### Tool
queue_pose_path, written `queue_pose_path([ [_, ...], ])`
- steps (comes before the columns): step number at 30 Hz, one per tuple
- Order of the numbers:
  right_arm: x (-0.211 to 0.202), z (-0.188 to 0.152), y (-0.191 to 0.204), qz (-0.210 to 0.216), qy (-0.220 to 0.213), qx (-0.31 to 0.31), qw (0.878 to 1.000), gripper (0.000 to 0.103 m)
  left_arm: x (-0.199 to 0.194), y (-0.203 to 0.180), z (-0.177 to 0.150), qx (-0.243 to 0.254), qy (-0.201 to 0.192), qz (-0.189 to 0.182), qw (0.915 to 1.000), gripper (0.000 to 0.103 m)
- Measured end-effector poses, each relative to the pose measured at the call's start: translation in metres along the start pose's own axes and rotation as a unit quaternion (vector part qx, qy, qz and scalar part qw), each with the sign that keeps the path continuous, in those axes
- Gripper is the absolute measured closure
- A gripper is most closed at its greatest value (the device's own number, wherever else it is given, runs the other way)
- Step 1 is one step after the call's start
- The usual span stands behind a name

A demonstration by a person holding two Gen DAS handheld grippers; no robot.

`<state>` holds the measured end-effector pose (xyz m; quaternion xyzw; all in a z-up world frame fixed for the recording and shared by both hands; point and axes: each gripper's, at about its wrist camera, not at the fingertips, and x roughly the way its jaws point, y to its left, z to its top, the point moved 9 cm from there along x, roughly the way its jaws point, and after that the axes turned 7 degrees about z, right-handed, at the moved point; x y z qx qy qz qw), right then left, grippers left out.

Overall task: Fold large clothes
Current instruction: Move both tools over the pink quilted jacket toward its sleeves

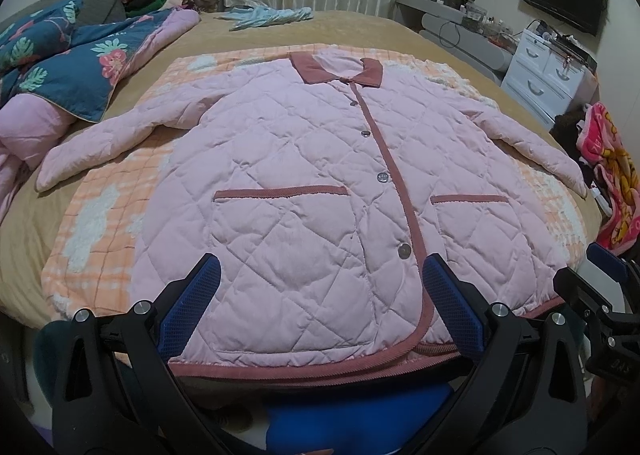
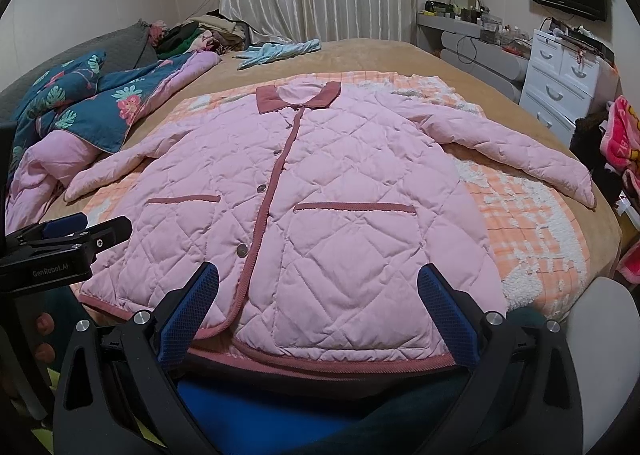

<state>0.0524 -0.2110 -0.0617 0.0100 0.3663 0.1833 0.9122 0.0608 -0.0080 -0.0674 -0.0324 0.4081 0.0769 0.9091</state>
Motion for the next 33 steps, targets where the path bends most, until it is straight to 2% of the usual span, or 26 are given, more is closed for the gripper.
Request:
queue_pose_path([
  [7,0.005,0.016,0.001,0.001,-0.01,0.002,1.0,0.004,0.016,0.003,0.012,-0.011,0.021,-0.01,0.9997,0.008],
  [19,0.032,0.07,-0.009,0.008,-0.008,0.011,1.0,0.004,0.043,0.001,0.055,-0.012,0.029,-0.014,0.9994,0.008],
  [33,0.069,0.114,-0.032,-0.01,-0.009,0.021,1.0,0.004,0.078,-0.002,0.114,-0.029,0.033,-0.022,0.9988,0.008],
])
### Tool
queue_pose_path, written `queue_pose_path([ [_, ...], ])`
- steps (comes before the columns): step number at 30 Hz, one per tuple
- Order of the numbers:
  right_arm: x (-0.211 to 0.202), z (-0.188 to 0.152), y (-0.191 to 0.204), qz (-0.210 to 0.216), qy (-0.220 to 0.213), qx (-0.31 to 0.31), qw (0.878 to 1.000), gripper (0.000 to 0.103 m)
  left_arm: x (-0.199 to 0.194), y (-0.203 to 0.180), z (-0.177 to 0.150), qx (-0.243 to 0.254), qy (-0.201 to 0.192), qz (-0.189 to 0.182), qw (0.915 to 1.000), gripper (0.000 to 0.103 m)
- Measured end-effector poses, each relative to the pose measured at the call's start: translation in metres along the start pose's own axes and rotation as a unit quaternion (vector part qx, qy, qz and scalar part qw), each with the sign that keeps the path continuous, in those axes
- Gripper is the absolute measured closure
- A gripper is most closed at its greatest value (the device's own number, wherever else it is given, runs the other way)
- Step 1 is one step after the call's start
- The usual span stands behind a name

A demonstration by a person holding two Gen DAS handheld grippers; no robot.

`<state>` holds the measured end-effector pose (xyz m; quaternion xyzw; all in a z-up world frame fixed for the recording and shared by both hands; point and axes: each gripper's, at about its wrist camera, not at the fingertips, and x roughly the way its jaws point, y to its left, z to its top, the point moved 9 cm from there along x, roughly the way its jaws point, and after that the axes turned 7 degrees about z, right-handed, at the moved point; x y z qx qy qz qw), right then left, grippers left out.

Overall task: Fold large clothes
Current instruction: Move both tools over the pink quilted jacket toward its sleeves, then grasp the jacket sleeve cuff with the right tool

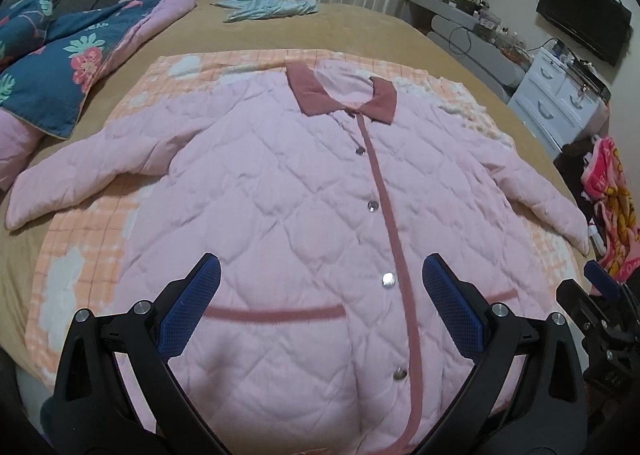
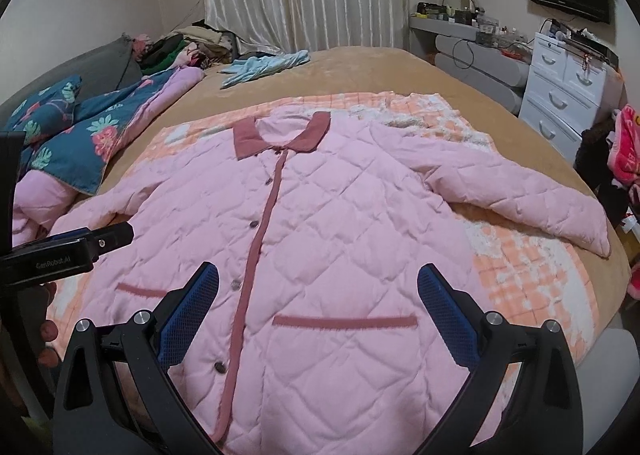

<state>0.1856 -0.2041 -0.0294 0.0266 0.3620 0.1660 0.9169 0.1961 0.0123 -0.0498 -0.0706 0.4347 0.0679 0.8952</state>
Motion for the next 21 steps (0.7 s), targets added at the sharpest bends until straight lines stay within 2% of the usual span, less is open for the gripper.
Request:
queue_pose_path([
  [11,0.024,0.043,-0.038,-0.023,-0.011,0.019,0.999,0.004,0.029,-0.018,0.039,0.012,0.002,0.002,0.9999,0.008],
  [14,0.029,0.056,-0.056,-0.038,-0.02,0.031,0.999,0.004,0.039,-0.022,0.049,0.013,0.002,0.005,0.9999,0.008],
  [17,0.037,0.06,-0.075,-0.03,-0.017,0.057,0.998,0.004,0.052,-0.028,0.058,0.016,0.008,0.005,0.9998,0.008],
  [21,0.049,0.064,-0.113,-0.059,-0.016,0.086,0.994,0.004,0.066,-0.036,0.068,0.024,0.008,0.009,0.9996,0.008],
])
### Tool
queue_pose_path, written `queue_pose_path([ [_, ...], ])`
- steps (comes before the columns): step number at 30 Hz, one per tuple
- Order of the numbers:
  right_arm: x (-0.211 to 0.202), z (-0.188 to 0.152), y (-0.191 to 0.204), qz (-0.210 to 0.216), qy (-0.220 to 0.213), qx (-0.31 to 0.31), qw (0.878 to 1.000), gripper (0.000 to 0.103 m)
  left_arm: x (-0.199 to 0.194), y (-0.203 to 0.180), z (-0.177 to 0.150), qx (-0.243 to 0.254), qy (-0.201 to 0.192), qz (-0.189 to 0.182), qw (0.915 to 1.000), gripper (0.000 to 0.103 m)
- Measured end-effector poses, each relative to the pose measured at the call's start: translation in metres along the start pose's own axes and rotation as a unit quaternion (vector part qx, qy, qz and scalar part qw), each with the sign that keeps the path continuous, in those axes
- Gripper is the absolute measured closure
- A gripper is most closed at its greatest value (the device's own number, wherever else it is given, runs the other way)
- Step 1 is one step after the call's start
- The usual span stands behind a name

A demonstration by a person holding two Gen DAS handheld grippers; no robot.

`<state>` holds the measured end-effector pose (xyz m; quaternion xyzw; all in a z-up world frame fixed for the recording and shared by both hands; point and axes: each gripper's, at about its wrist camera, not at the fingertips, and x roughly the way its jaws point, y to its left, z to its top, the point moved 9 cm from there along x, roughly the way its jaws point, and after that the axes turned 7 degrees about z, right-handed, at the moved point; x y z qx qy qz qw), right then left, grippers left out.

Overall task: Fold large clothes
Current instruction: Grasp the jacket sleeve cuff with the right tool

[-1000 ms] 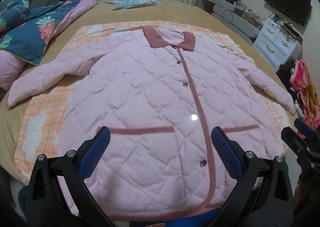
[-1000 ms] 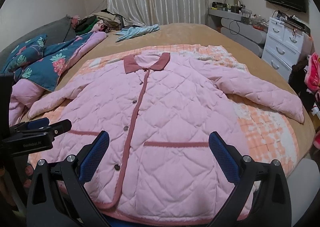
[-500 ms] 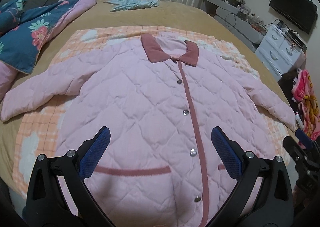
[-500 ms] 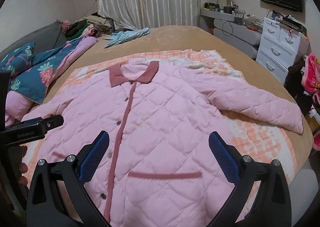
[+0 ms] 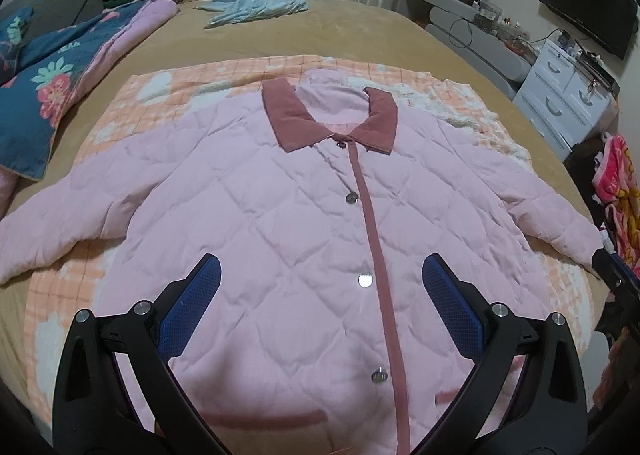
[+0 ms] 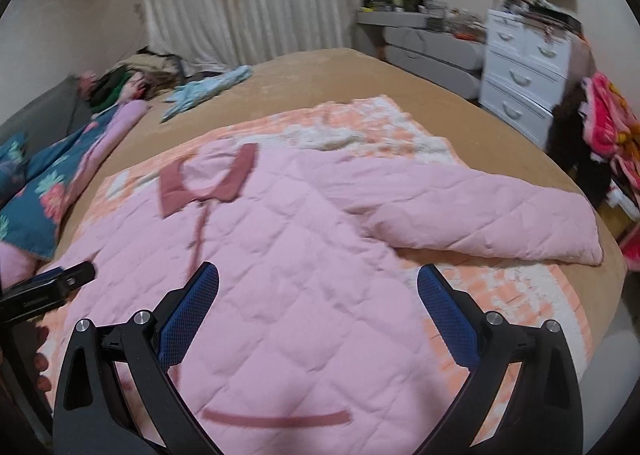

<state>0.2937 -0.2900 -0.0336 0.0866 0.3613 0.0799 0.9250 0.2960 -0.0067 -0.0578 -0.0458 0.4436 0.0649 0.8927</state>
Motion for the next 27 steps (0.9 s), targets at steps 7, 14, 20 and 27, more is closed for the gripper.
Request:
queue_pose_path([
  [7,0.022,0.003,-0.065,-0.049,0.004,0.055,0.997,0.004,0.034,-0.017,0.017,0.016,0.006,-0.014,0.9998,0.008],
  [14,0.043,0.001,-0.125,-0.072,0.01,0.118,0.99,0.004,0.07,-0.028,0.028,0.02,0.019,-0.012,0.9995,0.008],
  [20,0.06,-0.003,-0.182,-0.11,0.012,0.168,0.98,0.004,0.097,-0.036,0.037,0.01,0.03,-0.02,0.9993,0.008],
  [27,0.063,-0.01,-0.267,-0.162,0.001,0.248,0.955,0.004,0.125,-0.042,0.049,0.001,0.041,-0.018,0.999,0.008],
])
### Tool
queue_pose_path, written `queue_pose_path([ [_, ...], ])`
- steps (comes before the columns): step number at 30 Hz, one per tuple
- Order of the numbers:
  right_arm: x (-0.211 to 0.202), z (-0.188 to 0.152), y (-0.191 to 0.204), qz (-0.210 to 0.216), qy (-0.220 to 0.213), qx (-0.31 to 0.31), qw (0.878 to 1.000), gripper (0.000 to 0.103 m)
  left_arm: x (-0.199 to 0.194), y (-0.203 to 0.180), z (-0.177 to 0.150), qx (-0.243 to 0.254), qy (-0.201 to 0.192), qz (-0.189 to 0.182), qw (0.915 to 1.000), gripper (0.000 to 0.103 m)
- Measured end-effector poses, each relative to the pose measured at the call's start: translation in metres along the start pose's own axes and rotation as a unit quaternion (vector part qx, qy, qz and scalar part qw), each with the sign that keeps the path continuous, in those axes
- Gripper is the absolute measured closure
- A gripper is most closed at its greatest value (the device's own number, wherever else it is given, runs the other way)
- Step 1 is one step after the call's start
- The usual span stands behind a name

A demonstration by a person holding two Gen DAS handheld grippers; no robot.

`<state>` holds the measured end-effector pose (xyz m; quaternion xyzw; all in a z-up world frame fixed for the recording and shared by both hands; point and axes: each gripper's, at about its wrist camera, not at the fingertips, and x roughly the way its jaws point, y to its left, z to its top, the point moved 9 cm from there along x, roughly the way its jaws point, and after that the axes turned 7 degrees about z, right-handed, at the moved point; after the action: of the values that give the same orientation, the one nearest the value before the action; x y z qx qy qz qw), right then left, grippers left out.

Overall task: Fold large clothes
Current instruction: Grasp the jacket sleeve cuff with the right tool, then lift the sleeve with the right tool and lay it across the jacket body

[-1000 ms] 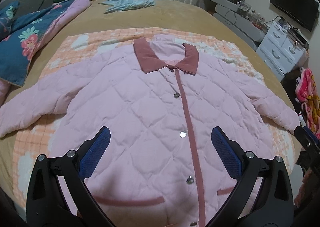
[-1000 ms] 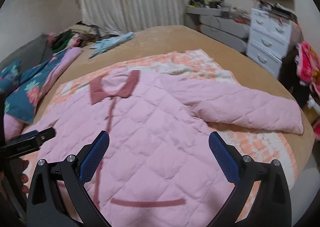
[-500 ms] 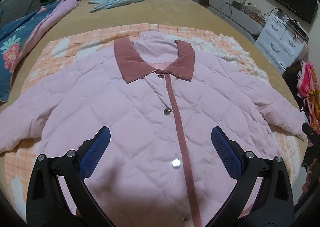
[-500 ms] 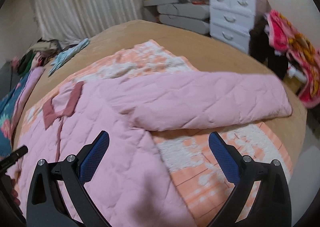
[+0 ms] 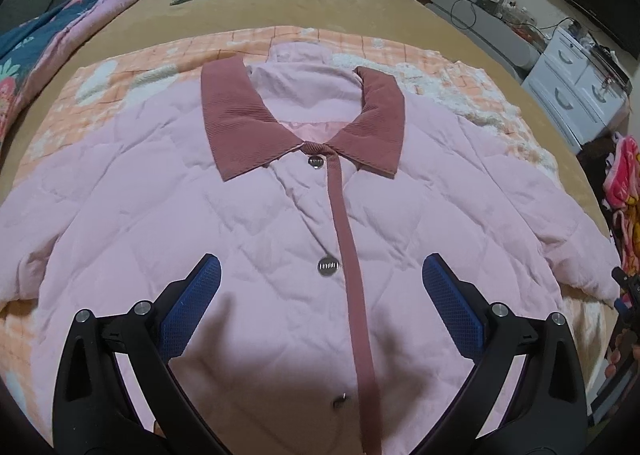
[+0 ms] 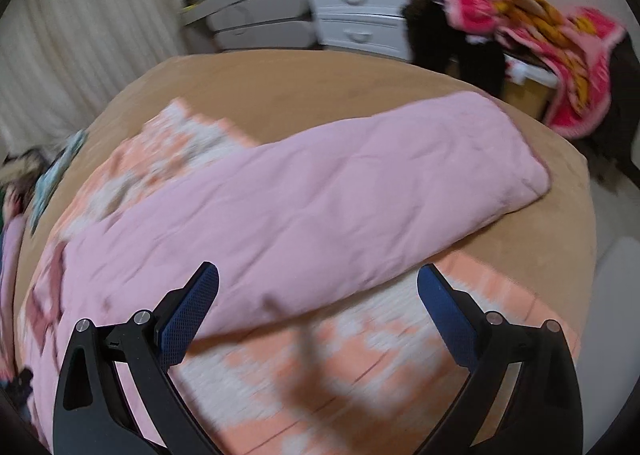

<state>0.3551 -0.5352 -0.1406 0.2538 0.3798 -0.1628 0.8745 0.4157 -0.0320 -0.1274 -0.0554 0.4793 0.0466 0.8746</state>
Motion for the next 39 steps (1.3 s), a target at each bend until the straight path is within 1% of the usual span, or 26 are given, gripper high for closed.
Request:
queue_pose_path([
  [2,0.008,0.009,-0.023,-0.015,0.0,0.031,0.999,0.004,0.006,-0.001,0.004,0.0,0.0,0.004,1.0,0.008],
  [5,0.017,0.017,-0.049,-0.023,0.0,0.068,0.997,0.004,0.015,-0.001,0.009,0.003,-0.001,0.008,1.0,0.008],
  [8,0.03,0.02,-0.082,-0.026,0.005,0.129,0.991,0.004,0.024,0.001,0.013,0.002,0.005,0.017,0.9998,0.008],
  [10,0.039,0.02,-0.097,-0.031,0.011,0.155,0.987,0.004,0.029,0.002,0.015,0.002,0.007,0.02,0.9998,0.008],
  [12,0.047,0.024,-0.104,-0.025,0.01,0.171,0.985,0.004,0.033,0.003,0.017,0.005,0.008,0.025,0.9996,0.008],
  [16,0.052,0.036,-0.115,-0.018,-0.014,0.194,0.981,0.004,0.037,0.008,0.023,0.004,0.007,0.035,0.9994,0.008],
  [17,0.054,0.037,-0.117,-0.014,-0.015,0.203,0.979,0.006,0.037,0.009,0.024,0.003,0.008,0.034,0.9994,0.008],
  [19,0.054,0.041,-0.124,-0.012,-0.026,0.22,0.975,0.022,0.034,0.01,0.025,0.005,0.007,0.031,0.9995,0.008],
  [20,0.053,0.043,-0.126,-0.014,-0.03,0.22,0.975,0.045,0.03,0.01,0.027,0.007,0.005,0.031,0.9995,0.008],
  [21,0.051,0.046,-0.124,-0.001,-0.038,0.221,0.975,0.061,0.027,0.01,0.028,0.01,0.003,0.032,0.9994,0.008],
  [22,0.049,0.048,-0.121,0.014,-0.041,0.221,0.974,0.065,0.023,0.01,0.029,0.015,0.001,0.033,0.9994,0.008],
  [24,0.038,0.058,-0.109,0.025,-0.057,0.199,0.978,0.078,0.015,0.01,0.032,0.021,-0.004,0.035,0.9992,0.008],
  [27,0.012,0.08,-0.076,0.055,-0.089,0.138,0.985,0.085,0.001,0.011,0.038,0.026,-0.013,0.04,0.9988,0.008],
  [30,-0.017,0.098,-0.036,0.085,-0.11,0.083,0.987,0.087,-0.014,0.016,0.046,0.023,-0.019,0.039,0.9988,0.008],
  [32,-0.038,0.11,-0.005,0.102,-0.128,0.04,0.986,0.087,-0.024,0.019,0.051,0.021,-0.026,0.037,0.9988,0.008],
  [36,-0.073,0.126,0.047,0.134,-0.154,-0.024,0.979,0.088,-0.047,0.024,0.06,0.021,-0.041,0.035,0.9983,0.008],
  [39,-0.095,0.132,0.085,0.15,-0.167,-0.066,0.972,0.088,-0.066,0.028,0.067,0.024,-0.056,0.033,0.9976,0.008],
])
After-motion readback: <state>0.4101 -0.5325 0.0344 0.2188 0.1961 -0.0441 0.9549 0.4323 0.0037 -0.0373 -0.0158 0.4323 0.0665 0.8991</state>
